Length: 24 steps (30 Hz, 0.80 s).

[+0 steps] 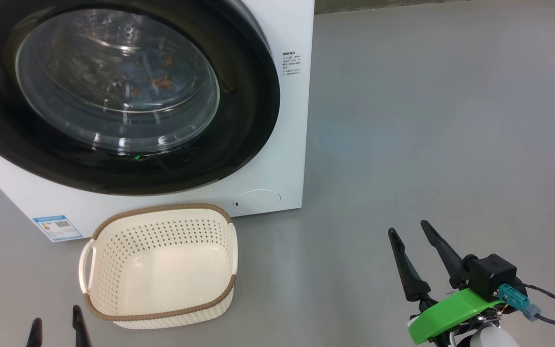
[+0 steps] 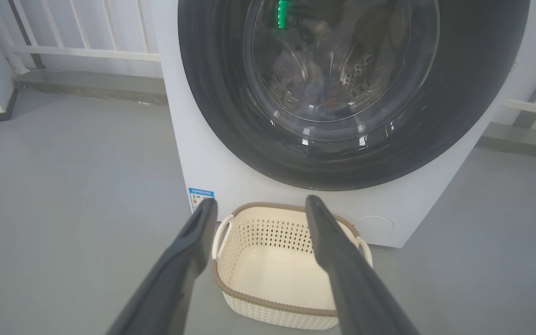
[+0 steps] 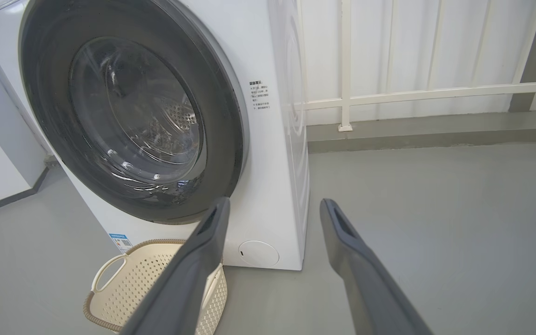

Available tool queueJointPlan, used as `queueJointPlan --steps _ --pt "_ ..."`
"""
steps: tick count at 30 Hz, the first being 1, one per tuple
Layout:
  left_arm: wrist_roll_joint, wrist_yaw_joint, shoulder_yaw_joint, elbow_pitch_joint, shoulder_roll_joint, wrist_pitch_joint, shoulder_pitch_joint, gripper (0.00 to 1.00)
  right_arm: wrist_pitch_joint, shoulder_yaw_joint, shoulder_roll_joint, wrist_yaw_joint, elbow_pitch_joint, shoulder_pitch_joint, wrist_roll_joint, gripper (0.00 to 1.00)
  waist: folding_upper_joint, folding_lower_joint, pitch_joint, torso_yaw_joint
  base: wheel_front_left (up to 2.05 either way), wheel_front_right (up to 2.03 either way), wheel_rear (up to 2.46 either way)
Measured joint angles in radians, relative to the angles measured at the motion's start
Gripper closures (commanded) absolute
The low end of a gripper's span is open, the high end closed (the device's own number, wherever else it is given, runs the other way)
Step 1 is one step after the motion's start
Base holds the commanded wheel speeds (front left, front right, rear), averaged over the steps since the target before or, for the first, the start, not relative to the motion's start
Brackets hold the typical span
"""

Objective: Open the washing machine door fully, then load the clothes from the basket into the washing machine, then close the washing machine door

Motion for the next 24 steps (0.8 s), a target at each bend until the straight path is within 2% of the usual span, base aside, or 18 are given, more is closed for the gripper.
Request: queueJointPlan --steps 9,10,15,24 --pt "-0.009 -0.004 0.0 0.002 0.0 0.0 0.0 0.0 0.0 0.0 0.001 0.0 0.0 0.0 0.0 0.0 0.0 0.0 0.001 0.002 0.0 0.0 0.0" --pt "-0.01 -0.005 -0.002 0.011 -0.001 0.0 0.0 1.0 0.0 0.0 0.002 0.0 0.009 0.0 0.0 1.0 0.0 0.0 0.001 0.002 0.0 0.0 0.0" --pt "-0.01 -0.005 -0.011 0.069 -0.026 0.002 0.001 1.0 0.002 0.0 0.01 0.0 0.07 0.033 0.001 1.0 0.0 0.0 0.001 0.003 0.0 0.0 0.0" --pt "-0.098 -0.018 -0.012 0.078 -0.028 0.028 0.0 1.0 0.02 -0.005 0.011 0.0 0.074 0.044 0.093 1.0 0.0 0.0003 -0.003 0.008 0.0 0.0 0.0"
